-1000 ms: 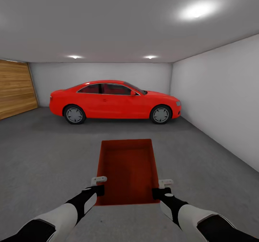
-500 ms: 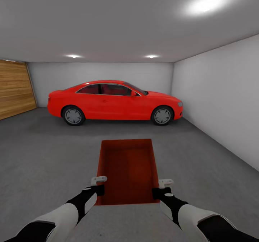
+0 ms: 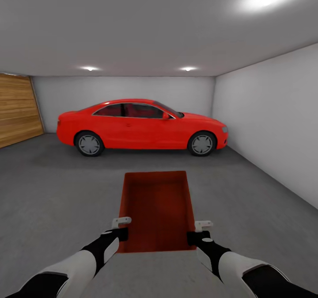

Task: Move the two storage containers from the living room to the garage. In the garage, place one container on the floor and stack the other container on top of it (either order is fine).

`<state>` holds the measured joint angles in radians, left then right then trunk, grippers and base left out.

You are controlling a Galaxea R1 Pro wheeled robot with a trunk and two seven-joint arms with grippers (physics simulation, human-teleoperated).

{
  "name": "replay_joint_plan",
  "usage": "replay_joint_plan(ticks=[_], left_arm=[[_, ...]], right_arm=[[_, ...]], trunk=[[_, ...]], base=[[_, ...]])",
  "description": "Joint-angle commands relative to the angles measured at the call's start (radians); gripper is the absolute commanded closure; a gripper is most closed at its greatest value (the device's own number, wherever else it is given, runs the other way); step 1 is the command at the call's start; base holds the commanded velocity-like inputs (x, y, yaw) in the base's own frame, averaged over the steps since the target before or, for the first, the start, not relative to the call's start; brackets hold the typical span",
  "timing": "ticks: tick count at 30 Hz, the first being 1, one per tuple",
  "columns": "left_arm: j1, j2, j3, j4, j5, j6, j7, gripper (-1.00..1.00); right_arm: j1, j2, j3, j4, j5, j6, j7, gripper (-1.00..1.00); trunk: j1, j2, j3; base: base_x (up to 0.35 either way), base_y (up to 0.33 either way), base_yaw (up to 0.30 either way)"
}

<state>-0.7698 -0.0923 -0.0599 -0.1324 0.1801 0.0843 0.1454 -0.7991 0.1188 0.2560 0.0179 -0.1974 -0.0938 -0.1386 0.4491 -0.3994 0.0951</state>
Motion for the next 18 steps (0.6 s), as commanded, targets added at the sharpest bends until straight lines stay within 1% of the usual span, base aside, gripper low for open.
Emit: replay_joint_plan(ticks=[1, 18], left_arm=[[0.000, 0.027, 0.018, -0.006, -0.013, 0.006, 0.022, 1.00], [0.000, 0.028, 0.018, -0.006, -0.013, 0.006, 0.022, 1.00]], right_arm=[[0.000, 0.001, -0.011, 0.002, -0.003, -0.001, 0.004, 1.00], [0.000, 0.001, -0.011, 0.002, -0.003, 0.002, 0.005, 1.00]], trunk=[[0.001, -0.001, 0.000], [0.001, -0.001, 0.000]], base=[[0.322, 0.008, 0.000], [0.322, 0.001, 0.000]])
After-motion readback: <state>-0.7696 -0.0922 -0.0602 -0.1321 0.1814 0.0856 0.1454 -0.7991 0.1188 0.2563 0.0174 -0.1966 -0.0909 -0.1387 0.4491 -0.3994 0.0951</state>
